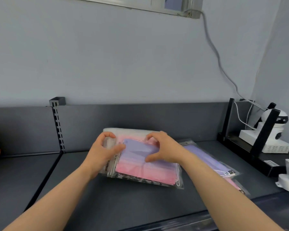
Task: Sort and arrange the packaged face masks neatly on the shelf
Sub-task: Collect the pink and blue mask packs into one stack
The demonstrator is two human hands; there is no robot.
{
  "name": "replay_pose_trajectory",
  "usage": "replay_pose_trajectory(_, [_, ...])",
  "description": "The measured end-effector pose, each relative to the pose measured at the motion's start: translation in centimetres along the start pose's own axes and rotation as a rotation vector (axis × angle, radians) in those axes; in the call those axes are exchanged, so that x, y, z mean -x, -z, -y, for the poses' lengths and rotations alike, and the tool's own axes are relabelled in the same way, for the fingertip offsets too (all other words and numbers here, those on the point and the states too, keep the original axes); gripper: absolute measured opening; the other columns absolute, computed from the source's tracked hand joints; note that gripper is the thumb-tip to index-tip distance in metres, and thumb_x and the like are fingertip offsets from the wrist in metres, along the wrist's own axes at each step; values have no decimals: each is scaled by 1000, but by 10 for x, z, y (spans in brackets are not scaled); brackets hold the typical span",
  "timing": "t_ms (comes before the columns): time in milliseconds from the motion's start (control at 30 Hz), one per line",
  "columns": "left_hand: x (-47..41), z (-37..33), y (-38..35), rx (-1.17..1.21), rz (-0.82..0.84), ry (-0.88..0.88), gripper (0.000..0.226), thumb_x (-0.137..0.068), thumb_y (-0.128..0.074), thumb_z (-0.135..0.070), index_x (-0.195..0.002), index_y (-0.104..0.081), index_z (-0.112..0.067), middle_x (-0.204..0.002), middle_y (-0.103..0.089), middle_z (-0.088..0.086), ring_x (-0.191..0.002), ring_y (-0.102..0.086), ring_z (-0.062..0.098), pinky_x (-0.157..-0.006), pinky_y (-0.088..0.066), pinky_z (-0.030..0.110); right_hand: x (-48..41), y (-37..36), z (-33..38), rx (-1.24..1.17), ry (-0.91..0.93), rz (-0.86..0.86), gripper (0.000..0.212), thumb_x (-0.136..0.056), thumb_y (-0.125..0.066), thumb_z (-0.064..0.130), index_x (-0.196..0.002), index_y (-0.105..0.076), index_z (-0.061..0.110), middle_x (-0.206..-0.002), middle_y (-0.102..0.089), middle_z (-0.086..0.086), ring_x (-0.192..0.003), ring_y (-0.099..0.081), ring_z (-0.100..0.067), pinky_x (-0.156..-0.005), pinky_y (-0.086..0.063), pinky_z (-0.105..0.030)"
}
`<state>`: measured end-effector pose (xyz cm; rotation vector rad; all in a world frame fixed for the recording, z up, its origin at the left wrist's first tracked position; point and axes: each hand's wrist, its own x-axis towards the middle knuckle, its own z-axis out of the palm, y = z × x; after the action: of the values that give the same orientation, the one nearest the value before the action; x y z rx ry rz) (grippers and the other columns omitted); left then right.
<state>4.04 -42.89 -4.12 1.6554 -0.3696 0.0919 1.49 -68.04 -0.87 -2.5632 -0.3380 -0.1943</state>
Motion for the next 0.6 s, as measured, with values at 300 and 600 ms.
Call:
replay_pose_trajectory(300, [-4,15,7,-247,-77,-126,69,-71,-87,-20,-108,-37,-50,-107,-53,-16,-76,-59,15,-65,-52,20,-3,-5,-7,103,-4,-180,90,-74,-72,56,-148,-27,34,-145,-29,1,-132,-29,-22,-114,-25,-41])
replay_pose_trajectory(600, [-9,24,-4,-245,-40,-127,58,-79,-80,-16,-108,-40,-48,-64,-41,6,-42,-27,13,-37,-32,19,47,32,-87,350,-790,-10,96,-68,-62,71,-140,-33,15,-139,-48,-13,-125,-47,-34,-103,-38,-44])
